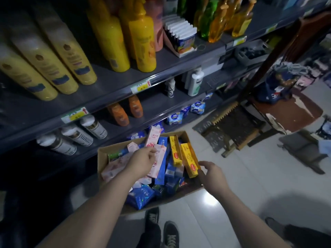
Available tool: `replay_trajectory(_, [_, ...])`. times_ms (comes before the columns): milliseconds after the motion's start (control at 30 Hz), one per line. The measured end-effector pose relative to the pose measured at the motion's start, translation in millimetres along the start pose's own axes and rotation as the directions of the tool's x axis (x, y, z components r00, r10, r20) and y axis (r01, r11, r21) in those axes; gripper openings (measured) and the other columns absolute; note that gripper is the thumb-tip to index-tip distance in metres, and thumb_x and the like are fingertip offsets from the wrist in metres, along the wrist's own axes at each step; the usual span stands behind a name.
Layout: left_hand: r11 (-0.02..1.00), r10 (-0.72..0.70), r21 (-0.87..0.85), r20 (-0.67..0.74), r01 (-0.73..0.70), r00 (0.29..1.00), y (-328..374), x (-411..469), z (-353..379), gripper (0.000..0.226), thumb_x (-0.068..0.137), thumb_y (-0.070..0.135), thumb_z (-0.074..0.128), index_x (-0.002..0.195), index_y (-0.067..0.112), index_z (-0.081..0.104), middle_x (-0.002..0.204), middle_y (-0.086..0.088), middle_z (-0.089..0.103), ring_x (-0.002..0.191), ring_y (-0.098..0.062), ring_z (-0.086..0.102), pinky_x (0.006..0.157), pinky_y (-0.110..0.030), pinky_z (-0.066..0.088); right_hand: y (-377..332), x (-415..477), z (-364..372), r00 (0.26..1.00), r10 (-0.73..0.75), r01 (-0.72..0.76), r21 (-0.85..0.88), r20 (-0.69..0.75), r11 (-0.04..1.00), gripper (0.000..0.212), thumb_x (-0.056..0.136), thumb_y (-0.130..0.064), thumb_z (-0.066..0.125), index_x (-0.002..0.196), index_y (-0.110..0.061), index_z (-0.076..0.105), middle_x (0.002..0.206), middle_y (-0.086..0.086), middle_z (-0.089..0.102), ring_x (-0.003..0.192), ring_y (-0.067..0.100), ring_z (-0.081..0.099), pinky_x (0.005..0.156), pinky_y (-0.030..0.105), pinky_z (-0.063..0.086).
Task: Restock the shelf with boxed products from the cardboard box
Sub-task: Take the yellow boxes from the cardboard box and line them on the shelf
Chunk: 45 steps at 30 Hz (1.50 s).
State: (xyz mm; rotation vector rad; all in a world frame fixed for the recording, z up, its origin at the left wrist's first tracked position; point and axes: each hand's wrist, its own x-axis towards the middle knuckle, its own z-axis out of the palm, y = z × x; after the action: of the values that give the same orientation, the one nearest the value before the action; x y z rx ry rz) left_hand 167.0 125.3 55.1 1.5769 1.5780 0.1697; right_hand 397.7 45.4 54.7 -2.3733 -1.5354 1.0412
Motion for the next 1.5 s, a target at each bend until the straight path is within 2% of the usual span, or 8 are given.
replay_trajectory(133, [0.990, 0.070, 0.112, 0.097, -0.081, 0.993, 14, 58, 25, 0.037, 0.095, 0.009, 0.050, 0.132, 0.016, 0.053, 0.132, -0.005, 0.056, 0.119, -0.020, 0.054, 0.100, -0.034, 0.045, 11, 34, 12, 0.998, 0.061, -0.061, 0.020, -0.013, 0.998, 0.037, 0.096, -0.028, 0.051, 0.131, -0.020, 0.057, 0.136, 0.001, 0.054, 0.114, 0.021, 0.057, 0.093, 0.031, 0.046])
replay_trajectory(367, [0.917, 0.173, 0.313, 0.246, -0.247, 0.954, 15, 129, 70, 0.051, 0.093, 0.003, 0.046, 0.135, 0.032, 0.049, 0.136, -0.002, 0.044, 0.122, -0.023, 0.046, 0.099, -0.039, 0.044, 41, 74, 43, 0.983, 0.180, -0.178, 0.056, -0.037, 0.982, 0.040, 0.093, -0.028, 0.056, 0.133, -0.020, 0.055, 0.132, 0.000, 0.055, 0.111, 0.018, 0.059, 0.089, 0.030, 0.049])
replay_trajectory(700, [0.749, 0.344, 0.482, 0.304, -0.455, 0.888, 14, 156, 74, 0.010, 0.086, 0.019, 0.065, 0.090, 0.028, 0.068, 0.114, 0.007, 0.045, 0.116, -0.015, 0.040, 0.097, -0.036, 0.040, 45, 84, 64, 0.951, 0.295, -0.288, 0.085, -0.096, 0.954, 0.012, 0.089, -0.024, 0.056, 0.094, -0.019, 0.066, 0.095, -0.002, 0.062, 0.079, 0.015, 0.058, 0.067, 0.028, 0.051])
replay_trajectory(900, [0.808, 0.429, 0.324, 0.249, -0.492, 0.868, 34, 143, 47, 0.009, 0.081, 0.019, 0.071, 0.083, 0.028, 0.070, 0.106, 0.012, 0.059, 0.107, -0.011, 0.049, 0.093, -0.034, 0.042, 37, 67, 45, 0.928, 0.325, -0.280, 0.236, -0.183, 0.931, 0.011, 0.093, -0.020, 0.048, 0.089, -0.016, 0.057, 0.084, -0.002, 0.060, 0.073, 0.016, 0.055, 0.064, 0.033, 0.049])
replay_trajectory(1033, [0.905, 0.390, 0.118, 0.153, -0.409, 0.908, 55, 124, 19, 0.010, 0.083, 0.017, 0.069, 0.081, 0.025, 0.065, 0.086, 0.006, 0.067, 0.085, -0.012, 0.062, 0.077, -0.033, 0.051, 28, 51, 18, 0.912, 0.327, -0.220, 0.377, -0.247, 0.900, 0.011, 0.097, -0.018, 0.043, 0.092, -0.012, 0.050, 0.081, 0.000, 0.057, 0.070, 0.011, 0.051, 0.054, 0.028, 0.039])
replay_trajectory(1200, [0.931, 0.358, -0.076, 0.003, -0.357, 0.934, 69, 93, -21, 0.011, 0.086, 0.010, 0.065, 0.087, 0.021, 0.063, 0.087, 0.003, 0.066, 0.086, -0.014, 0.062, 0.075, -0.028, 0.045, 9, 33, -14, 0.893, 0.302, -0.134, 0.446, -0.332, 0.885, 0.012, 0.099, -0.016, 0.042, 0.092, -0.010, 0.050, 0.078, -0.006, 0.053, 0.069, 0.007, 0.050, 0.053, 0.024, 0.037])
replay_trajectory(1333, [0.951, 0.250, -0.173, -0.058, -0.257, 0.966, 62, 66, -47, 0.009, 0.092, 0.012, 0.058, 0.093, 0.021, 0.058, 0.097, -0.003, 0.067, 0.089, -0.019, 0.063, 0.080, -0.035, 0.047, -12, 25, -35, 0.893, 0.245, -0.056, 0.447, -0.377, 0.893, 0.013, 0.099, -0.017, 0.043, 0.092, -0.008, 0.051, 0.078, -0.003, 0.051, 0.070, 0.014, 0.049, 0.061, 0.029, 0.034])
replay_trajectory(1500, [0.950, 0.041, -0.301, -0.131, -0.080, 0.991, 47, 25, -70, 0.008, 0.098, 0.023, 0.048, 0.097, 0.023, 0.057, 0.090, 0.003, 0.064, 0.076, -0.015, 0.058, 0.065, -0.030, 0.044, -36, 19, -58, 0.928, 0.143, 0.031, 0.455, -0.343, 0.890, 0.016, 0.101, -0.019, 0.040, 0.096, -0.008, 0.051, 0.081, 0.000, 0.051, 0.070, 0.011, 0.047, 0.055, 0.028, 0.033])
